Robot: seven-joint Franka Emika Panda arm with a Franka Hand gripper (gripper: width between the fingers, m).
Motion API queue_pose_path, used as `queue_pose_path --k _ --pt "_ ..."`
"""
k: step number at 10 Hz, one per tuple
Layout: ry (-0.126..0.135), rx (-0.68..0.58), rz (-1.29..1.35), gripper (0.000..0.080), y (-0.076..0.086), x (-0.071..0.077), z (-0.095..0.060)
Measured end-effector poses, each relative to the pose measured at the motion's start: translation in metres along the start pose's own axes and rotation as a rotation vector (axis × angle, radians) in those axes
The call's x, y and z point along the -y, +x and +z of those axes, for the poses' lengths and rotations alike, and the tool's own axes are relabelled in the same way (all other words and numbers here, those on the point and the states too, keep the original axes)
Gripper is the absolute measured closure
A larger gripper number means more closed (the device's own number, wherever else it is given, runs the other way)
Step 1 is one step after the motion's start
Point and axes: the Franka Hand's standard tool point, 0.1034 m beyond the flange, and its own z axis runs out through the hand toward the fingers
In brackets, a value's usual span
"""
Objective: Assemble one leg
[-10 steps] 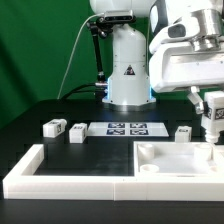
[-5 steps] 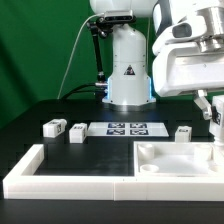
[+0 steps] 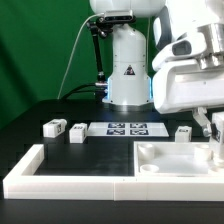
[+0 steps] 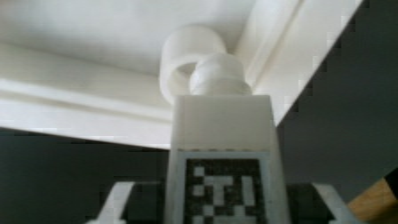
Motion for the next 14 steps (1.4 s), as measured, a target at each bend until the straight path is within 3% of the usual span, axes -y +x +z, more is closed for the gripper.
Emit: queue_pose_path --k 6,9,14 --pt "-0.006 0.002 -0.010 0.0509 -0.002 -0.006 0.005" --pt "-0.008 -0.025 -0.019 0.0509 -0.007 0.000 0.014" --pt "-0.018 -0.072 -0.024 0.0509 -0.004 -0.001 0.016"
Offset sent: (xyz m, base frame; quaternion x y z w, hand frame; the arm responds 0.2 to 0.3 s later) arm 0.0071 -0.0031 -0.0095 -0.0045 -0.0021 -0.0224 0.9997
